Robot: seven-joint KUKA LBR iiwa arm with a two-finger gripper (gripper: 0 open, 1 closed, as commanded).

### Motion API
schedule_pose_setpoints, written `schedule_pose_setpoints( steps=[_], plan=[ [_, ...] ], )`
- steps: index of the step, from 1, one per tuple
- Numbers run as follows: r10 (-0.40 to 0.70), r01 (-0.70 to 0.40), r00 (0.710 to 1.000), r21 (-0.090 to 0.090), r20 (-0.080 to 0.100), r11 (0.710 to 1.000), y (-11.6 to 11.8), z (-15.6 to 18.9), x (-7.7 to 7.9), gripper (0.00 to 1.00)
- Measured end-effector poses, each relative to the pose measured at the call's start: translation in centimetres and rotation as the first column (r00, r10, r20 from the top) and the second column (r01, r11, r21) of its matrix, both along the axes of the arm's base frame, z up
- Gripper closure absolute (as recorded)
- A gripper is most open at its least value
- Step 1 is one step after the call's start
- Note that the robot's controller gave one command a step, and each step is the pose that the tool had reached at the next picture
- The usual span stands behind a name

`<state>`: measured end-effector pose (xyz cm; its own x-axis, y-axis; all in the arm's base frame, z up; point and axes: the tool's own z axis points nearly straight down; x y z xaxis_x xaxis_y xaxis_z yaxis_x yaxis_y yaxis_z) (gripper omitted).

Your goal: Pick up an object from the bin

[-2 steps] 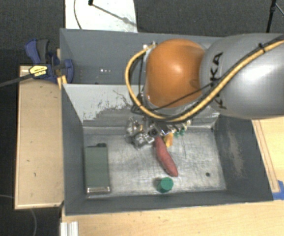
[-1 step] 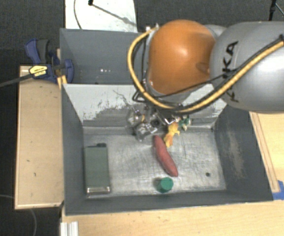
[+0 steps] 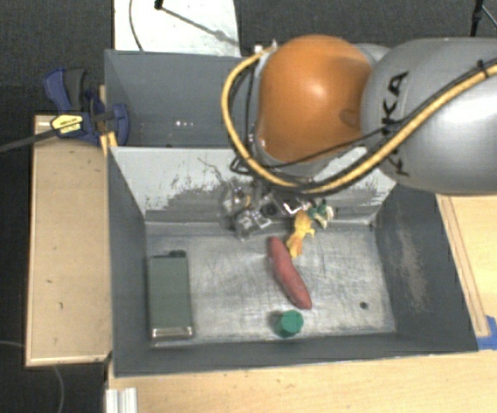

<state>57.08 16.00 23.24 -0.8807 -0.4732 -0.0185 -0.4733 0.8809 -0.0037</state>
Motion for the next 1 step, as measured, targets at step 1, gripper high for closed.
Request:
schedule_pose_setpoints(
  steps=[1],
  plan=[
    [-0.031,0.031,0.999,-0.003,-0.011,1.000,2.38,-6.94,0.68,1.00]
  ],
)
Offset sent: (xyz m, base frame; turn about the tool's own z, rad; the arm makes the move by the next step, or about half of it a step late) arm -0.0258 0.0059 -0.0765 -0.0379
